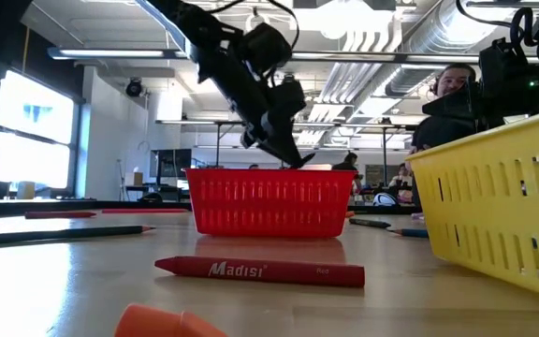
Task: Sort crayons/erasers/pens/pencils in bins
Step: Put the black pen into the orange bin, then put the black pencil into the blue bin
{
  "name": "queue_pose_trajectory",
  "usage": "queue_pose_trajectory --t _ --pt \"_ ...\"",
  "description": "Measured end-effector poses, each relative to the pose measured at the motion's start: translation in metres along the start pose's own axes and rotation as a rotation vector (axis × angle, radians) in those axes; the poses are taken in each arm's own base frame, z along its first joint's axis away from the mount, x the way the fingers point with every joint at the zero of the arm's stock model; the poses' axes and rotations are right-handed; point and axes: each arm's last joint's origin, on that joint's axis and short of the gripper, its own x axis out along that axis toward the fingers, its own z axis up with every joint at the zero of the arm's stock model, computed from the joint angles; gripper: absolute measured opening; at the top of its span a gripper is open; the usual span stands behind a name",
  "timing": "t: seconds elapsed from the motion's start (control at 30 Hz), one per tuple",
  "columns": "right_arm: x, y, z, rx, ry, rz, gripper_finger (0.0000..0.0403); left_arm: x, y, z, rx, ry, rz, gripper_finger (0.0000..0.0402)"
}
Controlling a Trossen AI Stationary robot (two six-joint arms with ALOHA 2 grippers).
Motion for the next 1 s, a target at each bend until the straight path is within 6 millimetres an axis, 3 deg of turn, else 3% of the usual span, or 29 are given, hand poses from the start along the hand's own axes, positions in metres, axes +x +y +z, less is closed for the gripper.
queue_pose_trajectory --t 0.6,1.0 --pt "0.000 0.000 0.000 0.000 0.000 0.000 0.0000 0.022 0.006 -0.014 -0.032 0.075 0.047 0.0029" --pt "0.000 0.000 0.000 0.000 0.000 0.000 0.0000 0.021 0.006 -0.014 -0.014 0.074 0.046 0.0076"
